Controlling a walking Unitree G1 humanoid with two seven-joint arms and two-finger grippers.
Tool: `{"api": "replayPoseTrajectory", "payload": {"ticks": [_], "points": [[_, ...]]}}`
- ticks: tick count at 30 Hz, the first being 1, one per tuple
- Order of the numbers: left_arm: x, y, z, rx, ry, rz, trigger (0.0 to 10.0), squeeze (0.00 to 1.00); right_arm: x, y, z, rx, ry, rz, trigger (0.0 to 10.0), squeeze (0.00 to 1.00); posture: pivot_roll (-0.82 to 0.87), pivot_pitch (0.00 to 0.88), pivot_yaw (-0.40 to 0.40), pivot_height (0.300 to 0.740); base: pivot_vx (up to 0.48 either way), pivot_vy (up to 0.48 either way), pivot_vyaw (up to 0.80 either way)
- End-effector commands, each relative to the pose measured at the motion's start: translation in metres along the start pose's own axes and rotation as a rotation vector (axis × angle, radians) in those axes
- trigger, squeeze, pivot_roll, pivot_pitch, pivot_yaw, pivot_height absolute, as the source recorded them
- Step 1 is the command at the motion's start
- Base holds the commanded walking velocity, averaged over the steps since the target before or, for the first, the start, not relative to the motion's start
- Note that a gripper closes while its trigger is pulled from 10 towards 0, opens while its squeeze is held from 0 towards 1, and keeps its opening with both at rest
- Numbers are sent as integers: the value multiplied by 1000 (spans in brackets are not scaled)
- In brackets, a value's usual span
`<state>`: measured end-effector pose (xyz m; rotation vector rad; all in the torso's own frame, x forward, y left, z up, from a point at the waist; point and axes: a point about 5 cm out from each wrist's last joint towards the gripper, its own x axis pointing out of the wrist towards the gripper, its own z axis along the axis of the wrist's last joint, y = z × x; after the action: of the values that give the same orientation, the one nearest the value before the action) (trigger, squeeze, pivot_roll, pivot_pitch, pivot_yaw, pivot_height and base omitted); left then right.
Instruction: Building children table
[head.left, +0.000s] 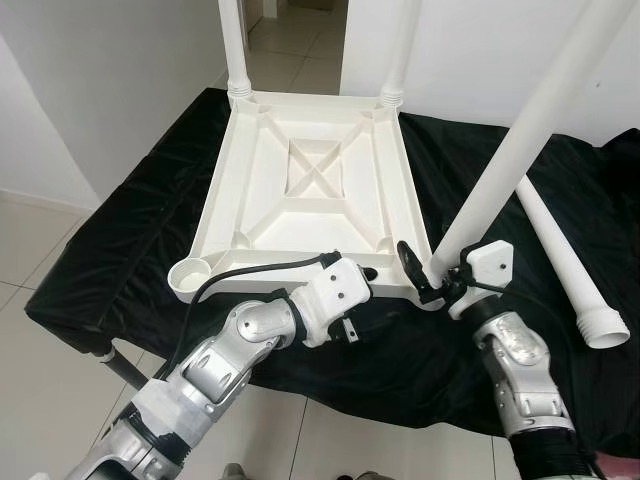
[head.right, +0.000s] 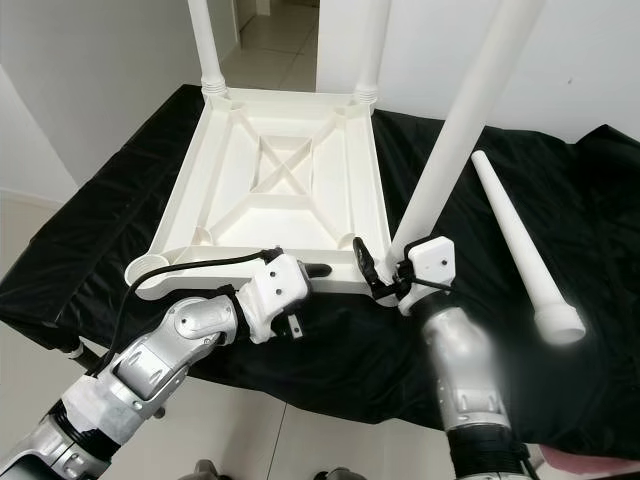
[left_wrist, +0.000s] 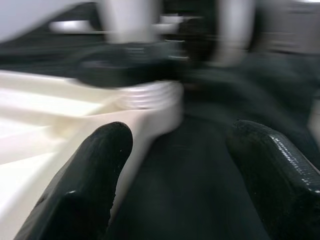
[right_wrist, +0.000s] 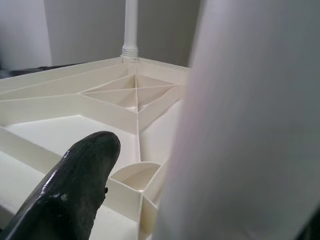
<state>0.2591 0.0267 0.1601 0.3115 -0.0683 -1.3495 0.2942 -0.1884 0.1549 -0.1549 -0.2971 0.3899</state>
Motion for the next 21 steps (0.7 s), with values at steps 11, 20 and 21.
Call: {"api": "replayPoseTrajectory", "payload": {"ticks": [11, 20, 21], "points": [[1, -5, 7, -109, -7, -79, 10000, 0, 2, -20, -8, 69, 137, 277, 9059, 0, -17, 76, 0, 740, 0, 0, 0], [-2, -8, 10, -137, 12, -106, 10000, 0, 2, -25, -7, 86, 150, 326, 0, 0, -4, 71, -9, 740, 0, 0, 0], [-3, -8, 11, -140, 15, -108, 10000, 0, 1, -25, -9, 89, 158, 330, 0, 0, -4, 71, -9, 740, 0, 0, 0]]}}
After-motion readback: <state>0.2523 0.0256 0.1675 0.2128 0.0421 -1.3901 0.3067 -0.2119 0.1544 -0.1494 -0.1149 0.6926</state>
